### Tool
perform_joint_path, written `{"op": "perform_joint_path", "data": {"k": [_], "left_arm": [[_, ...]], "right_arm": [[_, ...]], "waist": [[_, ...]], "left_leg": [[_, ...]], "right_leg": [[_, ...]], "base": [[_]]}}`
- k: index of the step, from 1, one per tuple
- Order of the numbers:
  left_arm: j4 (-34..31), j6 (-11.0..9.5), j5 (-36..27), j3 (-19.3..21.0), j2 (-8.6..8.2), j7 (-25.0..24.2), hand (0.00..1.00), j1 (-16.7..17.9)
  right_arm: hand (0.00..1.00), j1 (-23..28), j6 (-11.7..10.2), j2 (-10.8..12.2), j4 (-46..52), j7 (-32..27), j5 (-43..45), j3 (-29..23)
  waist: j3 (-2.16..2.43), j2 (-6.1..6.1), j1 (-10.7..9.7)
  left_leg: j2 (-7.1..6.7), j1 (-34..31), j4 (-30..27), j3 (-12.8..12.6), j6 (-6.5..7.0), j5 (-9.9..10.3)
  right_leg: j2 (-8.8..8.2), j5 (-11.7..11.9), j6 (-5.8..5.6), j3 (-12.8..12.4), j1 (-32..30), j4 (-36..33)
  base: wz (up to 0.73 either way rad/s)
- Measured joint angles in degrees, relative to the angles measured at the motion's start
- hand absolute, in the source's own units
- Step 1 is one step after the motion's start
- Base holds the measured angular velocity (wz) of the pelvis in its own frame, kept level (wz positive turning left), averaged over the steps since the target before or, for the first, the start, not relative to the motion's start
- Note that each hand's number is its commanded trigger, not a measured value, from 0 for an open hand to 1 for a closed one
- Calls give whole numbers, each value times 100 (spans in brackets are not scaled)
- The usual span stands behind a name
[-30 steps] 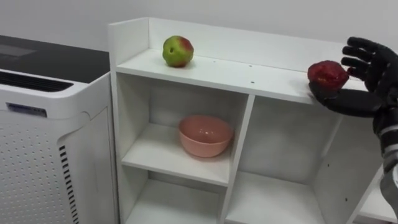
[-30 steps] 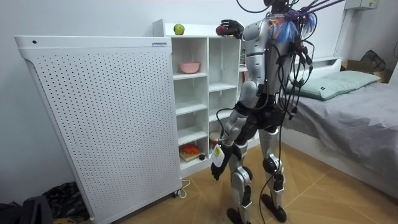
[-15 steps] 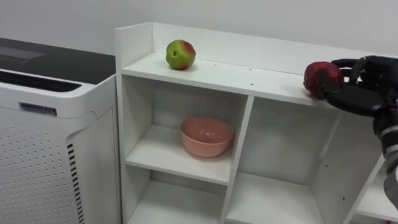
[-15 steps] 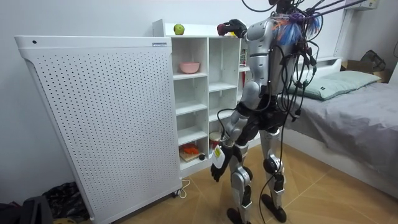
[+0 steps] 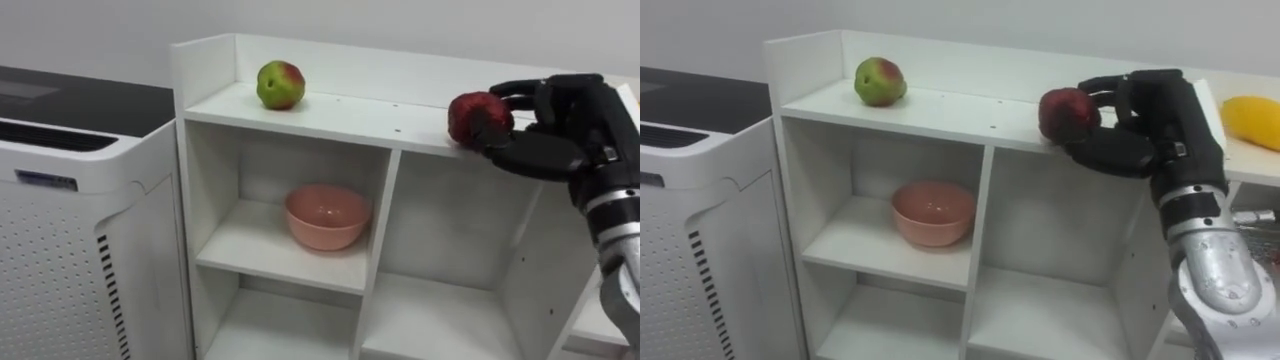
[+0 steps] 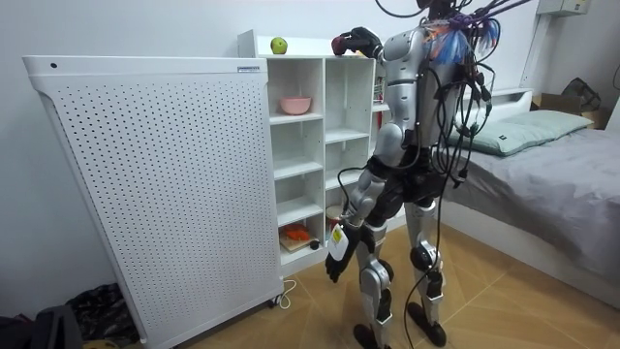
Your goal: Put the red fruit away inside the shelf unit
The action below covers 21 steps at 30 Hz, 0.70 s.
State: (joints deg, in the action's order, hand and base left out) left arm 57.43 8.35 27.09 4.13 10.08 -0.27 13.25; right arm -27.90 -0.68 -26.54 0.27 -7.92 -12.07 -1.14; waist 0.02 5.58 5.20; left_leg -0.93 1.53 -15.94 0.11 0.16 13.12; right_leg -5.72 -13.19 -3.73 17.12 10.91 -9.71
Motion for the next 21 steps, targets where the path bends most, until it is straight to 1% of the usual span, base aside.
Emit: {"op": "perform_joint_path", "data": {"k": [2, 4, 6, 7, 9, 11, 13, 15, 17, 18, 19, 21], "left_arm": [[-10, 1, 4, 3, -4, -15, 0, 3], [-66, 7, -24, 3, -21, -55, 0, -3], [-202, 27, -50, 1, -29, -128, 0, -64], [-257, 35, -65, -2, -29, -170, 0, -157], [-269, 29, -163, -26, -25, -189, 0, -300], [-257, 27, -305, -103, 7, -275, 0, -388], [-229, 27, -413, -107, 6, -281, 0, -470], [-221, 23, -563, -113, 6, -287, 0, -523], [-219, -12, -905, -176, 7, -288, 0, -548], [-219, -17, -972, -199, 8, -290, 0, -553], [-220, -23, -1116, -218, 8, -297, 0, -565], [-220, -23, -1236, -268, 10, -293, 0, -575]], "right_arm": [[100, 159, 63, 87, 384, 118, 0, 2], [100, 262, 109, 227, 666, 274, -58, 4], [100, 261, 155, 230, 758, 367, -82, 3], [100, 262, 188, 231, 772, 419, -77, 3], [100, 263, 292, 232, 856, 495, -90, 11], [100, 313, 331, 238, 1026, 561, -187, 150], [100, 524, 331, 293, 1234, 600, -217, 162], [100, 696, 336, 443, 1333, 675, -216, 177], [100, 849, 415, 590, 1370, 804, -220, 223], [100, 892, 431, 630, 1370, 825, -219, 223], [100, 991, 441, 680, 1368, 840, -226, 246], [100, 1210, 441, 682, 1363, 846, -344, 368]], "waist": [[1, -44, -21], [30, -125, -55], [21, -193, -95], [19, -234, -106], [24, -308, -148], [64, -399, -196], [70, -412, -201], [67, -415, -208], [61, -418, -209], [58, -413, -212], [45, -399, -213], [23, -409, -194]], "left_leg": [[2, 2, 3, -16, 0, 0], [6, -10, 3, -42, 1, 1], [8, -47, -46, -55, 1, 1], [12, -60, -58, -67, 2, 1], [20, -92, -71, -78, 5, -3], [20, -79, -27, -96, 9, -11], [22, -33, -28, -118, 5, -17], [28, -18, -14, -153, 5, -17], [23, 2, 22, -193, 11, -21], [22, 5, 25, -193, 11, -21], [23, 7, 42, -196, 12, -22], [25, -3, 58, -204, 12, -22]], "right_leg": [[-2, 1, 1, 0, -7, 0], [-5, 6, 7, -5, 2, -3], [-7, 6, 7, -9, -4, -2], [-7, 6, 7, -11, -9, -3], [-5, 11, 16, -10, -30, -8], [-6, 16, 23, -23, -41, -12], [-5, 16, 23, -49, -39, -10], [-3, 16, 23, -96, -42, -14], [-12, 18, 24, -146, -91, -15], [-13, 19, 22, -146, -90, -14], [-14, 22, 18, -140, -90, -14], [-12, 22, 18, -157, -98, -15]], "base": [[0], [-4], [0], [0], [-2], [-5], [-8], [-12], [-10], [0], [0], [0]]}}
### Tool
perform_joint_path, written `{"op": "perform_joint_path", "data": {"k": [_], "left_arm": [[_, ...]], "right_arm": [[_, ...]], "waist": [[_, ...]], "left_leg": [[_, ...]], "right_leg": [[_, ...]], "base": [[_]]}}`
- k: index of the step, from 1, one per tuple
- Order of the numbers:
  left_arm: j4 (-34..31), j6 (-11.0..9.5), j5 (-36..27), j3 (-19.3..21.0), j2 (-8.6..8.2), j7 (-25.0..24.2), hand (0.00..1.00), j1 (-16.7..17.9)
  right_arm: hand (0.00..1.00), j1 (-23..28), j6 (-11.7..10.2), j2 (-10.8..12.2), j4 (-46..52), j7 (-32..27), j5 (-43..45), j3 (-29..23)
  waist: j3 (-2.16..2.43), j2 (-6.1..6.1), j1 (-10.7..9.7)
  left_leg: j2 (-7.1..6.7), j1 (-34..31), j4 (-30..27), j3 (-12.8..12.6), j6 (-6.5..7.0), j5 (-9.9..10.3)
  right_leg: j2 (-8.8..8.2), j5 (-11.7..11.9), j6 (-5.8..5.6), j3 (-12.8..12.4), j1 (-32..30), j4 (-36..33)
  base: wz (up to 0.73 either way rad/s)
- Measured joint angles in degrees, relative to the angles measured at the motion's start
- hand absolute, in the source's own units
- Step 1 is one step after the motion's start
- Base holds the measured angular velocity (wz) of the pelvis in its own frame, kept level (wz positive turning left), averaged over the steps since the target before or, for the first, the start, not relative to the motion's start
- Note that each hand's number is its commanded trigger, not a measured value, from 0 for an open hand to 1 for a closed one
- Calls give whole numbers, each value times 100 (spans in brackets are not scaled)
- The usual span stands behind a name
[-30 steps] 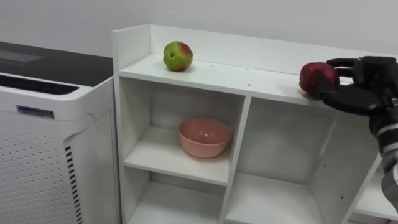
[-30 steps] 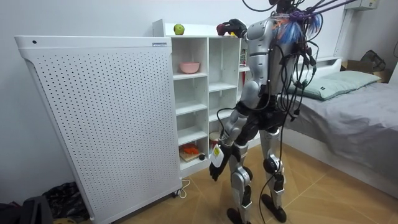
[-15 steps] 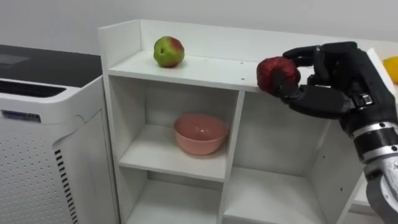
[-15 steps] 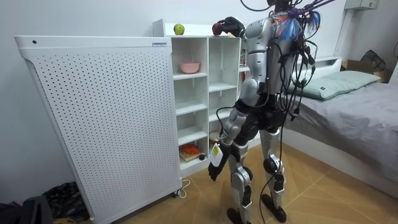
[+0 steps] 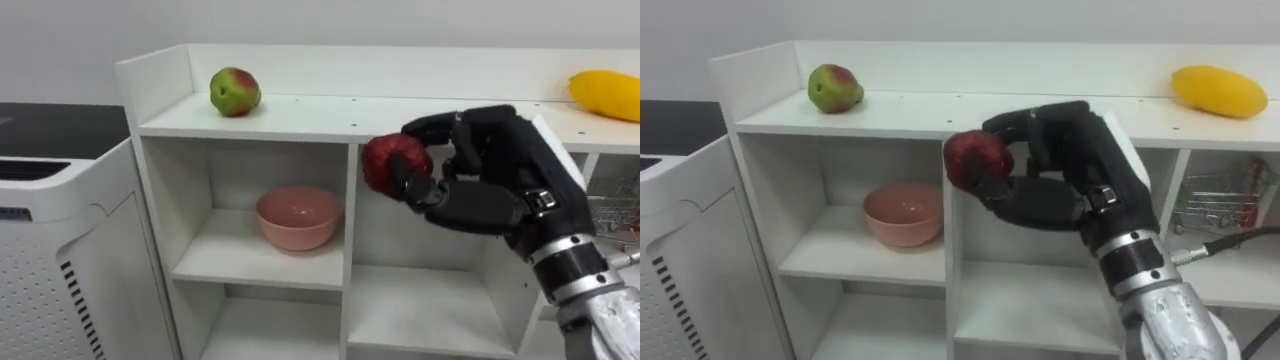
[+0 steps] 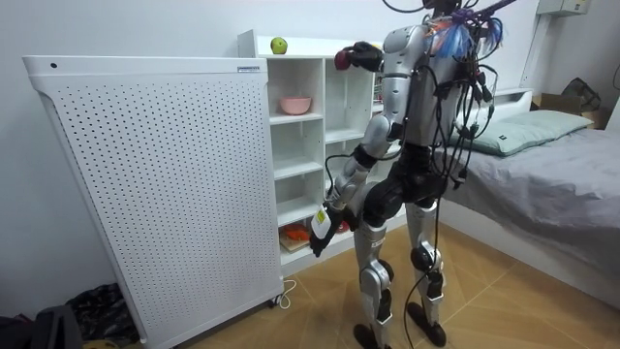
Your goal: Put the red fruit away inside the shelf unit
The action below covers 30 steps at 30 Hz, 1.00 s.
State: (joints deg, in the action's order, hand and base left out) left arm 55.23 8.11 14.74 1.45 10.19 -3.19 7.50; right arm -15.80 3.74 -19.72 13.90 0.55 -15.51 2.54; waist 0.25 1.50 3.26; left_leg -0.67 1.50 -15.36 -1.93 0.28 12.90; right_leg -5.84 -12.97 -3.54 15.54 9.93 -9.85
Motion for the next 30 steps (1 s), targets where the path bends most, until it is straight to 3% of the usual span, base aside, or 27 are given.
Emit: {"op": "perform_joint_path", "data": {"k": [1, 5, 9, 15, 20, 25, 27, 30], "left_arm": [[0, -1, -147, -77, 17, 6, 0, -21], [165, -5, -405, -273, 20, 27, 0, -255], [242, -8, -553, -509, 38, 135, 0, -435], [604, -136, -1210, -612, 65, 285, 0, -595], [1161, -218, -1767, -906, 71, 418, 0, -1006], [1394, -228, -2223, -1068, 54, 654, 0, -1375], [1403, -229, -2485, -1122, 22, 756, 0, -1440], [1401, -248, -3115, -1246, -11, 936, 0, -1491]], "right_arm": [[100, 134, 9, 0, 1, 11, -62, 128], [100, 187, 10, 58, -265, 188, -57, 364], [100, 184, 52, 399, -1578, 202, -249, 372], [100, 179, 137, 557, -3028, 82, -923, 362], [100, -102, 133, 679, -4388, -2, -2277, 355], [100, -556, 159, 740, -5478, -170, -4275, 278], [100, -690, 161, 776, -5721, -159, -4879, 278], [100, -1027, 236, 785, -6221, -159, -5930, 275]], "waist": [[14, 24, 0], [-56, -88, -7], [-40, -124, -37], [-43, -132, 18], [-96, -133, 61], [-227, -114, 176], [-245, -100, 169], [-283, -91, 210]], "left_leg": [[4, -51, -2, -7, 0, 0], [11, -304, -68, -37, 20, -16], [7, -645, -126, -8, 35, -76], [-11, -1100, -133, -6, 73, -184], [-5, -1470, -221, 0, 77, -264], [-15, -2345, -610, -90, 114, -307], [-25, -2705, -824, -80, 114, -306], [-41, -3208, -1142, -106, 116, -307]], "right_leg": [[0, 0, 0, -2, -61, -11], [-11, 4, 5, -31, -310, -101], [-36, 6, 8, 5, -692, -233], [-99, 5, 9, -39, -1273, -520], [-146, -1, 14, -59, -1807, -952], [-245, -78, 100, -144, -2787, -1501], [-280, -140, 127, -165, -3128, -1719], [-303, -270, 161, -430, -3710, -2165]], "base": [[-4], [-4], [5], [-1], [1], [-7], [4], [0]]}}
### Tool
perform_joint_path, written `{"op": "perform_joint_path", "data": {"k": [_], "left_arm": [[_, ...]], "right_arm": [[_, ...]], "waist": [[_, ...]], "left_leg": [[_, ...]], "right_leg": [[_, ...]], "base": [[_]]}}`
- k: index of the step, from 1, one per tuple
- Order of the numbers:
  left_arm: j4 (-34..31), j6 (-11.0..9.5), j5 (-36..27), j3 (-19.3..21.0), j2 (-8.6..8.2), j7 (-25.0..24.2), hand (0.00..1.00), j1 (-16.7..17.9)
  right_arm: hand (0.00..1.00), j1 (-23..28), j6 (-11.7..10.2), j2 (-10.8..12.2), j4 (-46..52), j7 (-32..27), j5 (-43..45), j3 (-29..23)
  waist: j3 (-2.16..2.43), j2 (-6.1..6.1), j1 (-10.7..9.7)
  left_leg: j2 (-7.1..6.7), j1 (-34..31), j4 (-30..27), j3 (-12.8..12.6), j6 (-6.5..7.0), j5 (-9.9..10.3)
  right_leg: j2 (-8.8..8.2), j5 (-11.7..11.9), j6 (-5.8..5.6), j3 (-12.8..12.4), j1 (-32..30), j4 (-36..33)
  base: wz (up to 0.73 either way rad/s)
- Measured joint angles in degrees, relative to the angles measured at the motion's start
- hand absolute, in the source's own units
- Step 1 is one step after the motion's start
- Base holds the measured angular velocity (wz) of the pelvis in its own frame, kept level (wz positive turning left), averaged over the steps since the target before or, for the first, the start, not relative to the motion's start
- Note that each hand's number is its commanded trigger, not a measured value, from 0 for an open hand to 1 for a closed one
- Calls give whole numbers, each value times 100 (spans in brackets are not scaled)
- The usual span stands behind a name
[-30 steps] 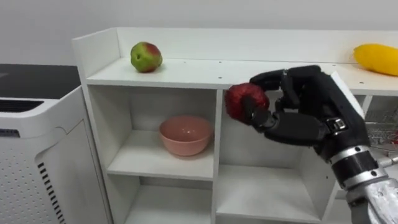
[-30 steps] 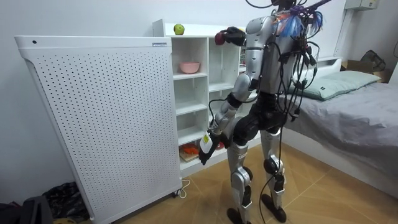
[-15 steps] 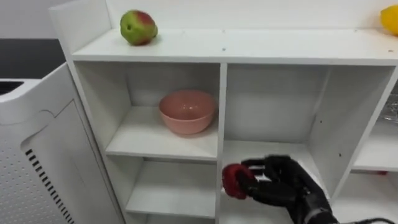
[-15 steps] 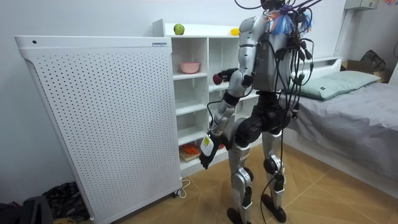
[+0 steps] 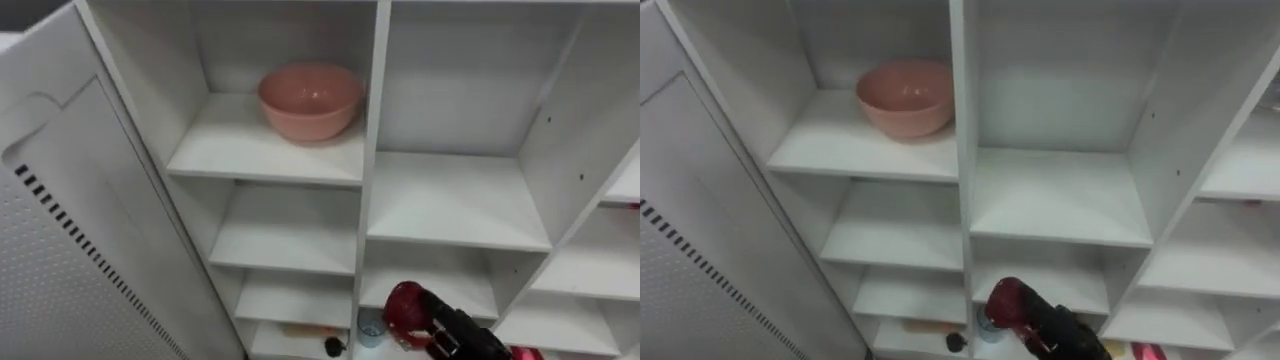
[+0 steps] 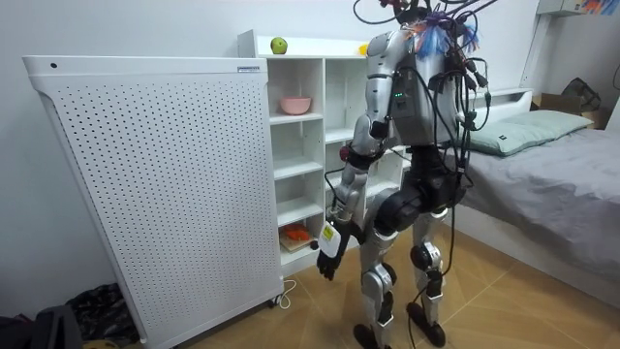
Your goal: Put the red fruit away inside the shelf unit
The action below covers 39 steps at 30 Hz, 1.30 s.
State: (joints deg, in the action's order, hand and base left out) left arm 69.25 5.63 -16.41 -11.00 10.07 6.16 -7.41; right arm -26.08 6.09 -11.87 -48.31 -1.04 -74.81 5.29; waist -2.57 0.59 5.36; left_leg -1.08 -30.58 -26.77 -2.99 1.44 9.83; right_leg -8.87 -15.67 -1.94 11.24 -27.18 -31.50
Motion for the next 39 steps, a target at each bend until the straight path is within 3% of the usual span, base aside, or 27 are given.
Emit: {"op": "perform_joint_path", "data": {"k": [1, 4, 11, 15, 19, 31, 32, 33, 36, 39], "left_arm": [[0, -1, -140, -21, -7, 37, 0, -9], [-4, 0, -364, -70, -4, 163, 0, -56], [123, 7, -677, -250, -126, 488, 0, -111], [189, 39, -658, -362, -142, 588, 0, -113], [202, 85, -646, -614, -144, 616, 0, -108], [280, 185, -375, -604, -203, 719, 0, -91], [280, 190, -350, -602, -210, 725, 0, -88], [280, 198, -252, -603, -222, 730, 0, -82], [280, 194, -144, -603, -220, 730, 0, -84], [278, 189, -141, -606, -219, 729, 0, -78]], "right_arm": [[100, -149, 2, -1, -159, -1, -261, -48], [100, -257, -21, 7, -232, -7, -845, -264], [100, -842, -184, 10, -277, -264, -1840, -797], [100, -1224, -248, 26, -584, -328, -1999, -1219], [100, -1397, -305, 19, -705, -358, -2108, -1471], [100, -1777, -501, -172, -709, -631, -2274, -1579], [59, -1777, -521, -178, -710, -652, -2274, -1579], [0, -1787, -549, -184, -709, -694, -2278, -1580], [0, -1940, -605, -240, -711, -769, -2274, -1579], [0, -2170, -605, -436, -711, -767, -2268, -1577]], "waist": [[-35, -17, 27], [-82, 38, 92], [-80, 59, 132], [-80, 56, 135], [-82, 52, 194], [-77, 32, 425], [-76, 29, 450], [-74, 25, 470], [-78, 14, 477], [-79, -5, 487]], "left_leg": [[11, -175, -113, 6, -1, 0], [13, -615, -324, 29, -32, -14], [31, -1515, -687, 80, -109, -149], [47, -1729, -851, 80, -114, -144], [53, -2000, -1129, 80, -100, -44], [34, -2606, -1943, 76, -92, 311], [36, -2607, -1958, 76, -93, 316], [27, -2608, -1979, 75, -88, 326], [-6, -2619, -2079, 75, -79, 345], [-53, -2644, -2204, 77, -65, 394]], "right_leg": [[-9, -16, 26, -16, -195, -158], [-52, -128, 108, -11, -672, -516], [-89, -240, 249, -10, -1618, -1058], [-113, -270, 291, 13, -1804, -1193], [-115, -332, 284, -1, -2033, -1415], [-271, -712, 318, -28, -2586, -2243], [-271, -713, 319, -28, -2585, -2249], [-288, -713, 319, -30, -2588, -2290], [-346, -781, 314, -17, -2590, -2410], [-420, -895, 306, -20, -2603, -2578]], "base": [[0], [7], [8], [8], [5], [2], [0], [5], [10], [11]]}}
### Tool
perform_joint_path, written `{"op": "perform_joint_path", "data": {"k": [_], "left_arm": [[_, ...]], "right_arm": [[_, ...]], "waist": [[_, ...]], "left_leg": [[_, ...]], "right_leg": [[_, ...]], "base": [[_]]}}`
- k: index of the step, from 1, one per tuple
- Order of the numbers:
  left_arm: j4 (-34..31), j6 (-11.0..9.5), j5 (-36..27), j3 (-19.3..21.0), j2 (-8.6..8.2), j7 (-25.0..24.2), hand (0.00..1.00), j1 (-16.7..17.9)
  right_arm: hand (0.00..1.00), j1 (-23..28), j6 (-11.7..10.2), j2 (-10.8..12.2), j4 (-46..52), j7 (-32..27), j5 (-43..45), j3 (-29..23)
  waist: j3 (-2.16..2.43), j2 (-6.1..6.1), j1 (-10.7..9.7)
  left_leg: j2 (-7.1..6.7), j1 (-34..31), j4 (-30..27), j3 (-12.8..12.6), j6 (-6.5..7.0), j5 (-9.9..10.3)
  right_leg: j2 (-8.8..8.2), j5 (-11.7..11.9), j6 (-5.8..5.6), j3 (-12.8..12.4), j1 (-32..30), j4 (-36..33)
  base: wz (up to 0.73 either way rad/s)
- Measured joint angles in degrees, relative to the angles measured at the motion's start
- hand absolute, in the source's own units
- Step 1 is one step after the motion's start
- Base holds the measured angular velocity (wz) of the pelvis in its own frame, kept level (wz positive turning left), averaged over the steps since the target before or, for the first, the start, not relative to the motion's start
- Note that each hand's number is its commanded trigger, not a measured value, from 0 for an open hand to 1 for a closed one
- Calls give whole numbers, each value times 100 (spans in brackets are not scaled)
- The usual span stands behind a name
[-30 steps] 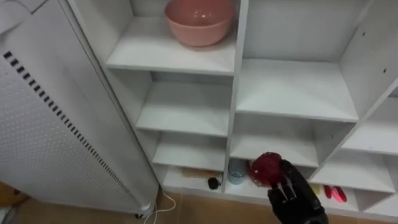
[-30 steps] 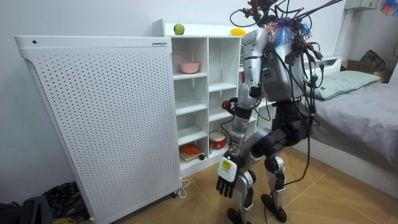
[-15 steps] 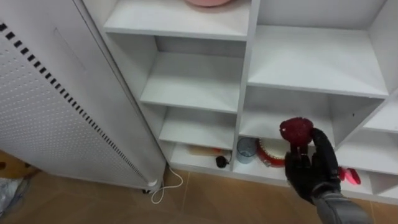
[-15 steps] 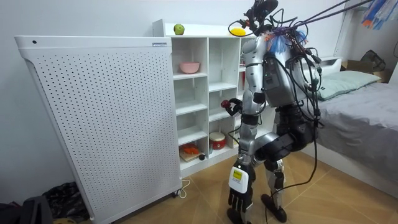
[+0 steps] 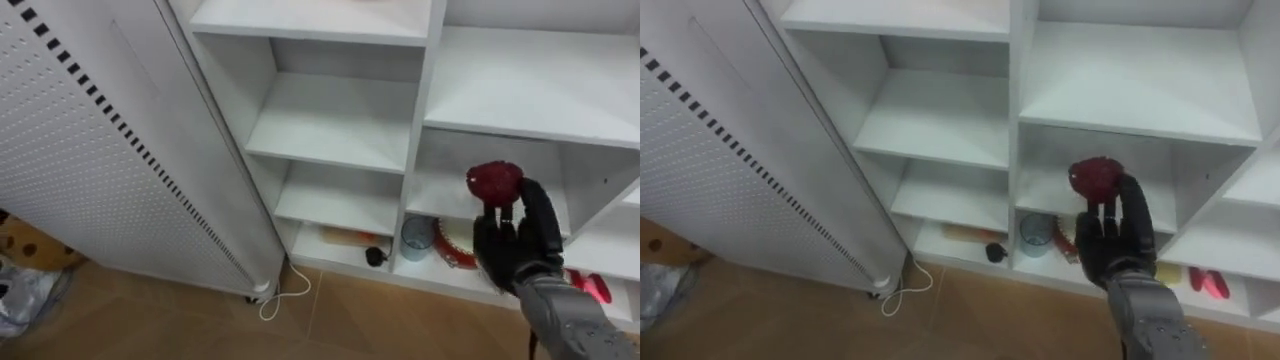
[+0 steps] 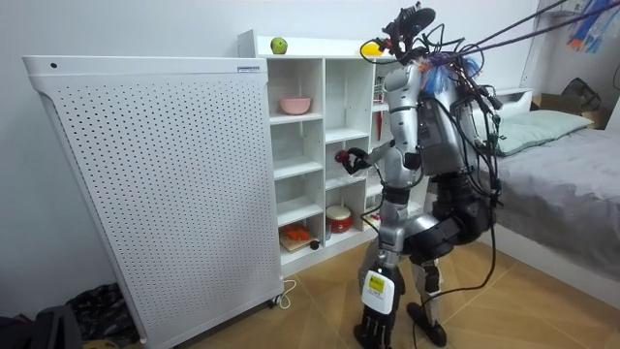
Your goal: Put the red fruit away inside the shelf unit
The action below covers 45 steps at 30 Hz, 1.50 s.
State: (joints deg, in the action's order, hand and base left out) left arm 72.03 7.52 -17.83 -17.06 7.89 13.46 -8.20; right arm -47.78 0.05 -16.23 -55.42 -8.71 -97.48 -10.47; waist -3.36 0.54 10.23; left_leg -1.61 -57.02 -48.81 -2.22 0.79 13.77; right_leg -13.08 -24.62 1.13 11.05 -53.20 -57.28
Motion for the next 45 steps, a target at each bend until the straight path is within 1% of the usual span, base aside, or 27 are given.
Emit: {"op": "perform_joint_path", "data": {"k": [3, 7, 11, 12, 16, 19, 26, 32, 34, 35, 39, 41, 45], "left_arm": [[-2, -7, 4, -2, 27, 0, 0, -2], [-1, -17, 9, 3, 35, 0, 0, 14], [-3, -39, 7, 13, 41, 1, 0, 36], [-3, -42, 58, 22, 42, 1, 0, 36], [-4, -43, 323, 15, 53, 1, 0, 57], [-12, -43, 460, 14, 68, 0, 0, 153], [-11, -37, 508, 14, 82, -7, 0, 397], [-7, -36, 504, 10, 82, -33, 0, 458], [-13, -37, 529, 10, 81, -62, 0, 464], [-13, -36, 595, 11, 75, -76, 0, 467], [-11, -34, 608, 10, 92, -195, 0, 483], [-13, -27, 626, 10, 92, -308, 0, 513], [-10, 3, 616, 69, 94, -503, 0, 523]], "right_arm": [[0, -223, -37, -121, 5, -16, 1, -1], [0, -334, -198, -213, 12, -153, 17, -6], [0, -358, -222, -222, 105, -335, 35, -183], [0, -375, -263, -229, 129, -405, 95, -216], [0, -435, -274, -239, 130, -657, 142, -217], [0, -487, -317, -239, 131, -813, 136, -217], [0, -507, -375, -240, 139, -886, 101, -222], [0, -495, -375, -237, 73, -891, 104, -233], [0, -456, -375, -237, -19, -886, 111, -230], [0, -413, -373, -237, -19, -865, 86, -230], [0, -248, -361, -239, -254, -555, -37, -236], [0, -64, -261, -240, -523, -229, -73, -274], [0, 58, -132, -245, -946, 148, -16, -429]], "waist": [[0, 1, -3], [1, 7, -10], [2, 11, -72], [3, 11, -84], [3, 10, -119], [5, 7, -122], [12, -4, -113], [18, -18, -97], [20, -25, -43], [39, -64, -11], [45, -104, -3], [43, -109, 21], [43, -108, -70]], "left_leg": [[-2, -40, -84, 6, 4, 24], [-3, -46, -89, 6, 4, 25], [7, -54, -146, 1, 6, 33], [13, -56, -177, -2, 7, 46], [9, -78, -258, -1, 8, 92], [7, -81, -279, 0, 9, 91], [-7, -81, -311, -1, 18, 86], [-4, 28, -306, 1, 21, 88], [2, 176, -254, 2, 19, 89], [23, 228, -241, 23, 17, 90], [35, 516, -117, 23, 17, 89], [97, 795, 62, 25, 9, 84], [145, 1150, 367, 27, -7, 61]], "right_leg": [[3, -46, -8, -10, -20, -68], [5, -46, -11, -11, -27, -69], [-1, -46, -10, 7, -24, -85], [-6, -46, -10, 13, -24, -113], [-75, -74, 27, 67, -29, -237], [-76, -78, 24, 63, -28, -243], [-85, -85, 11, 47, -21, -255], [-77, -85, 11, 61, 98, -243], [-40, -92, -2, 37, 243, -188], [14, -86, -23, 29, 309, -127], [45, -77, -56, 38, 608, 20], [144, 1, -70, 55, 901, 293], [248, 133, -90, 69, 1277, 710]], "base": [[0], [0], [0], [0], [0], [0], [0], [0], [-2], [-5], [-2], [-14], [-12]]}}
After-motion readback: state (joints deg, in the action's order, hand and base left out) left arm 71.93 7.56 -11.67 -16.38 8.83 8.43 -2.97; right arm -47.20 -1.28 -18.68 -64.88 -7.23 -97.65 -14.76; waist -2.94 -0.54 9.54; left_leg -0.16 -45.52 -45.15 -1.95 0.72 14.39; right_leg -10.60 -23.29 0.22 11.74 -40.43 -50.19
